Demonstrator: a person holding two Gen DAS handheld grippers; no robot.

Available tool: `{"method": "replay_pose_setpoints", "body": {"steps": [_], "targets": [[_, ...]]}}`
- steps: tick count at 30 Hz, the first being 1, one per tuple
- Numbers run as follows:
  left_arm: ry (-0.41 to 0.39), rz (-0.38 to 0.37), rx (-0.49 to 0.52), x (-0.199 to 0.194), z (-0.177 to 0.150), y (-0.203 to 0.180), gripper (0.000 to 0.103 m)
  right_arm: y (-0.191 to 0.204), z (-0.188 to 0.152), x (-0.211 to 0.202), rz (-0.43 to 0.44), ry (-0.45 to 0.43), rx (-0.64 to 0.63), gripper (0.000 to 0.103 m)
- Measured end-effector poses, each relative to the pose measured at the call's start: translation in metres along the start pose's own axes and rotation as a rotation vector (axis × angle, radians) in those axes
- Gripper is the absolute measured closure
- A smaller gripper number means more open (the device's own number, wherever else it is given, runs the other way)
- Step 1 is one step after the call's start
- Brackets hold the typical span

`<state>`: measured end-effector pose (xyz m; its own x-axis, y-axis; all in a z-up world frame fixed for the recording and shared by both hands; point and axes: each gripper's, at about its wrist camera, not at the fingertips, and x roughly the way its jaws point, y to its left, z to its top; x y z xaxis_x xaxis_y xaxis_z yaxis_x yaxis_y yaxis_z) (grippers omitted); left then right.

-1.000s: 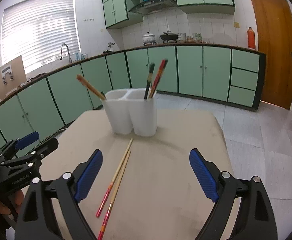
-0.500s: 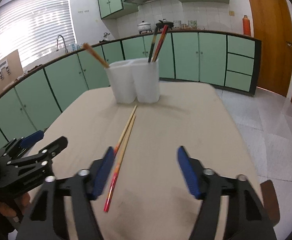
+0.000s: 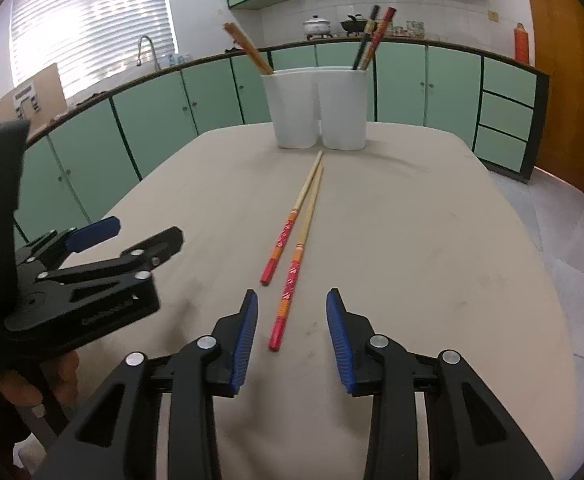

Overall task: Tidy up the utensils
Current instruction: 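Move the right tool toward the red-patterned chopsticks on the table, then close the right tool on one red-patterned chopstick tip while the left tool grasps the other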

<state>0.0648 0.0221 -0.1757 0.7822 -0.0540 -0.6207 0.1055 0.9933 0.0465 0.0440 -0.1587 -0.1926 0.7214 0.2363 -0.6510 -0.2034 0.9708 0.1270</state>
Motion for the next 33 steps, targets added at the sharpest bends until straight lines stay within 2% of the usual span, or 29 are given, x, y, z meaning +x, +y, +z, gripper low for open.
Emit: {"method": "replay_pose_setpoints", "body": {"steps": [15,19,27,33], "targets": [[0.023,0.006,-0.021,0.001,-0.012,0.012,0.023,0.008,-0.011,0.018,0.018,0.071,-0.007,0.086],[0.023,0.003,-0.019,0.001,-0.013,0.012,0.023,0.006,-0.01,0.021,0.013,0.074,-0.001,0.095],[0.023,-0.01,-0.008,0.003,-0.011,0.003,0.023,0.002,-0.011,0.019,0.014,0.064,0.017,0.096],[0.026,-0.032,0.004,0.004,-0.01,-0.007,0.023,-0.015,-0.008,0.013,-0.032,0.052,0.06,0.097]]}}
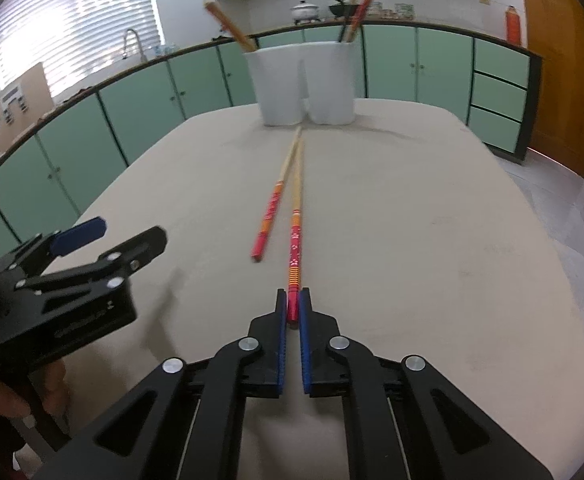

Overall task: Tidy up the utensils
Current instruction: 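Close the right tool on one red-patterned chopstick tip while the left tool grasps the other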

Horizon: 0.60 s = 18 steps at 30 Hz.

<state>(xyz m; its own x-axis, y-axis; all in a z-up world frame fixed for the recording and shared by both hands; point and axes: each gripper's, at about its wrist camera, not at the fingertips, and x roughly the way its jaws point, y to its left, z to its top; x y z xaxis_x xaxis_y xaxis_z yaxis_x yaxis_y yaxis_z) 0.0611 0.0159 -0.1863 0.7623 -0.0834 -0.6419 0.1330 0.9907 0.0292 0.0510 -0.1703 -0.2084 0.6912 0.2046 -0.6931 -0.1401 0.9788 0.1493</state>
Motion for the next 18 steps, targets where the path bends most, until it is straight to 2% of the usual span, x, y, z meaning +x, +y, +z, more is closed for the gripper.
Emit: {"method": "replay_pose_setpoints", "body": {"steps": [10,18], "targets": [[0.017,-0.073,0.022,0.006,0.002,-0.034,0.023,-0.037,0.004,-0.004,-0.061,-0.011,0.104,0.097],[0.049,-0.089,-0.005,0.018,0.002,-0.055,0.034,-0.053,0.007,-0.005,-0.073,-0.027,0.125,0.097]]}}
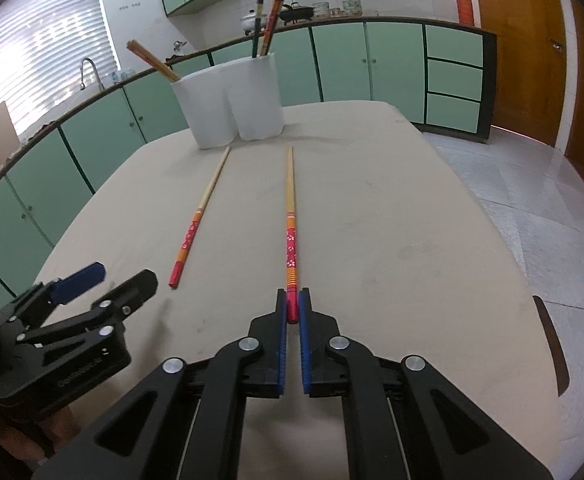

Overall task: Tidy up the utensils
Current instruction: 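Close the right tool on one red-patterned chopstick tip while the left tool grasps the other, then lift both red-patterned chopsticks with both tools and carry them over the white holder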

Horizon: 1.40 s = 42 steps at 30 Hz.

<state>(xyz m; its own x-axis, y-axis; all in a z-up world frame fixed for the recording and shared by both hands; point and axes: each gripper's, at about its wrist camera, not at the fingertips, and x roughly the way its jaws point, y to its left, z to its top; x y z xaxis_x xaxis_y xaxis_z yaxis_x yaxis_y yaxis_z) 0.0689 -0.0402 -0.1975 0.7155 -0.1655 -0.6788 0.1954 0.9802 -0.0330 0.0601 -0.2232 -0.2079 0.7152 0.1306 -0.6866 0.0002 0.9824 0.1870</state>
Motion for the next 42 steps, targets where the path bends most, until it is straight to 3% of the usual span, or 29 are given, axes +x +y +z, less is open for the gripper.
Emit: {"method": "replay_pose_setpoints", "body": {"steps": [9,12,17,19,24,26,27,42], "targets": [[0.04,0.01,-0.005,0.013,0.002,-0.013,0.048,-0.003,0.004,0.006,0.002,0.001,-0.012,0.097],[0.052,0.018,0.003,0.016,0.002,-0.017,0.059,-0.004,0.005,0.009,0.006,0.006,-0.011,0.097],[0.051,0.015,0.002,0.017,0.004,-0.021,0.091,-0.004,0.004,0.013,0.011,0.019,-0.015,0.097],[0.052,0.006,-0.007,0.017,0.004,-0.019,0.098,-0.005,0.003,0.014,0.013,0.023,-0.017,0.097],[0.054,-0.011,-0.002,0.013,0.002,-0.017,0.098,-0.007,0.003,0.012,0.05,0.036,-0.021,0.094],[0.056,-0.013,0.004,0.01,0.001,-0.015,0.098,-0.01,0.002,0.009,0.081,0.044,-0.009,0.081],[0.056,-0.012,0.008,0.009,0.0,-0.014,0.098,-0.011,0.001,0.007,0.083,0.046,-0.012,0.079],[0.05,-0.015,0.002,0.012,-0.002,-0.011,0.094,0.0,0.0,0.012,0.031,0.03,-0.076,0.079]]}}
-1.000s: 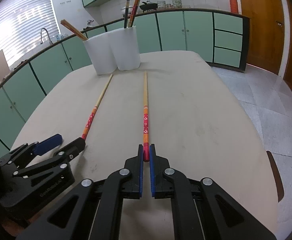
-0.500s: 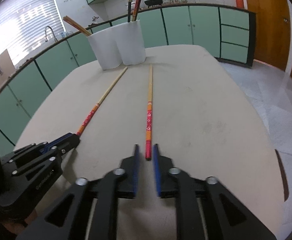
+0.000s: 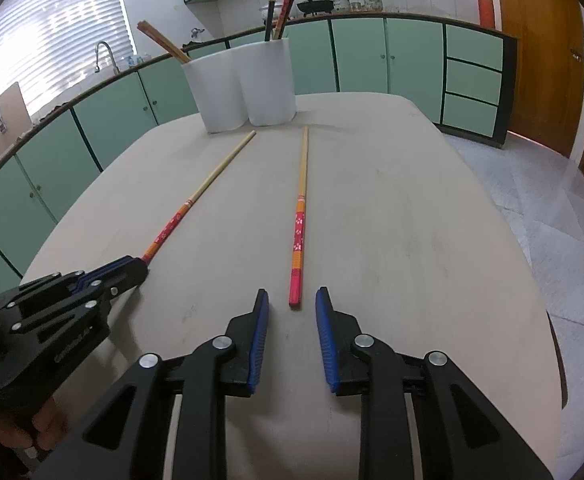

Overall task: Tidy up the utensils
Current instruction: 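Lift both red-patterned chopsticks with both tools and carry them over the white holder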

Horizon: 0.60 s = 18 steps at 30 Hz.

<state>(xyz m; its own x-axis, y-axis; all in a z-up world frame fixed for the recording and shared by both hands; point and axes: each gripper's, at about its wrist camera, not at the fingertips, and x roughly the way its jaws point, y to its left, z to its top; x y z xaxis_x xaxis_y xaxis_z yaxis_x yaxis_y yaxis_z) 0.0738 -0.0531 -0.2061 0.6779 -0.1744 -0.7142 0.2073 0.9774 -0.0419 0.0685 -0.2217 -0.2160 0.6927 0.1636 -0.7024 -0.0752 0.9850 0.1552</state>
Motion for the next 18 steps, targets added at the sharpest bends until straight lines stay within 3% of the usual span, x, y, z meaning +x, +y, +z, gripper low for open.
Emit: {"method": "replay_pose_setpoints", "body": {"steps": [3,7,13,18], "targets": [[-0.003,0.003,0.002,0.0,-0.001,0.0,0.094,0.0,0.003,0.004,-0.007,-0.002,-0.005,0.082],[-0.007,0.005,0.003,0.0,-0.002,0.0,0.096,0.0,0.002,0.006,-0.022,-0.01,-0.02,0.097],[0.003,-0.012,0.001,-0.005,0.002,0.002,0.098,-0.004,0.004,0.0,-0.013,-0.002,-0.021,0.097],[-0.056,0.007,0.034,-0.03,0.017,0.002,0.098,-0.01,0.021,-0.025,-0.001,-0.039,-0.025,0.097]]}}
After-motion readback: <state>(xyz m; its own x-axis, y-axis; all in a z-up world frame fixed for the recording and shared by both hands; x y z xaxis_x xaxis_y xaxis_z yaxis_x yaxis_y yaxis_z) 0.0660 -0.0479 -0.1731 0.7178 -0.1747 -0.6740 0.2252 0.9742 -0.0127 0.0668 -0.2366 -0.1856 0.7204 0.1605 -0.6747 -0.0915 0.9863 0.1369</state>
